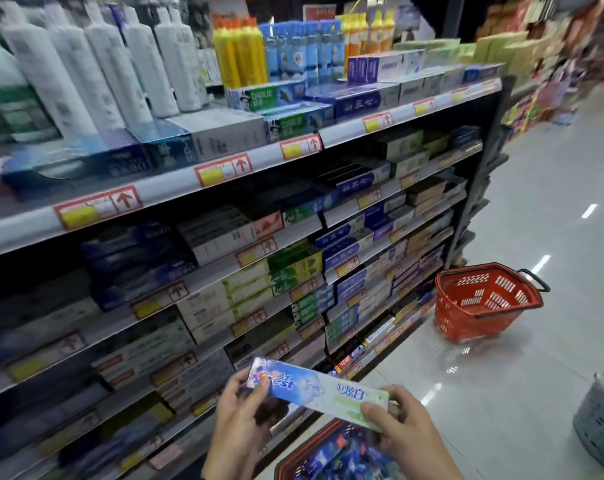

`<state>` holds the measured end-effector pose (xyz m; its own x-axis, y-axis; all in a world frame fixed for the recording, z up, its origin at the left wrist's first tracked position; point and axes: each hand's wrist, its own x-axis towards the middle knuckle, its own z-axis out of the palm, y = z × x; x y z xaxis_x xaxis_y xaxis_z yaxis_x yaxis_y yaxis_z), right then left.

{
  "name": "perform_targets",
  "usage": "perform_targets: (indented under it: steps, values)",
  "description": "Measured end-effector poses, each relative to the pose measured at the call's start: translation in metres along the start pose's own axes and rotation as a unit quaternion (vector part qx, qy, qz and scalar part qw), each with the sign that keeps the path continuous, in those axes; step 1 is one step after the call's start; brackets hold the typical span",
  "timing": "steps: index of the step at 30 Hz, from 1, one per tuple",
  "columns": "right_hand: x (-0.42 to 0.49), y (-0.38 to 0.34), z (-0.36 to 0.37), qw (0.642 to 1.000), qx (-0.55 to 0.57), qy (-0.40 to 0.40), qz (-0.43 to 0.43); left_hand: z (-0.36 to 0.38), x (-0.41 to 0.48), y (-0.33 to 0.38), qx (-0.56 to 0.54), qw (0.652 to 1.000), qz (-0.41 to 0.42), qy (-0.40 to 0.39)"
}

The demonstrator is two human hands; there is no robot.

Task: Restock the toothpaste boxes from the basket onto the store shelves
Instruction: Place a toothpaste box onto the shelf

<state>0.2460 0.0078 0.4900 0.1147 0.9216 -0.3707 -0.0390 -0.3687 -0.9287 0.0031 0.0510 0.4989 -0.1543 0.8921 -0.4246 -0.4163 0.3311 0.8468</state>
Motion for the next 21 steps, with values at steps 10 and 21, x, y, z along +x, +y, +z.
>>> perform_targets:
  steps: [10, 21]
  values:
    - [0.021, -0.044, 0.009, 0.991, 0.116, 0.023, -0.060, 0.014, -0.006, 0.033, -0.048, 0.995, 0.079, 0.029]
    - [0.020, -0.095, -0.010, 0.972, 0.208, 0.009, -0.112, 0.053, -0.011, 0.071, -0.084, 0.990, 0.108, -0.034]
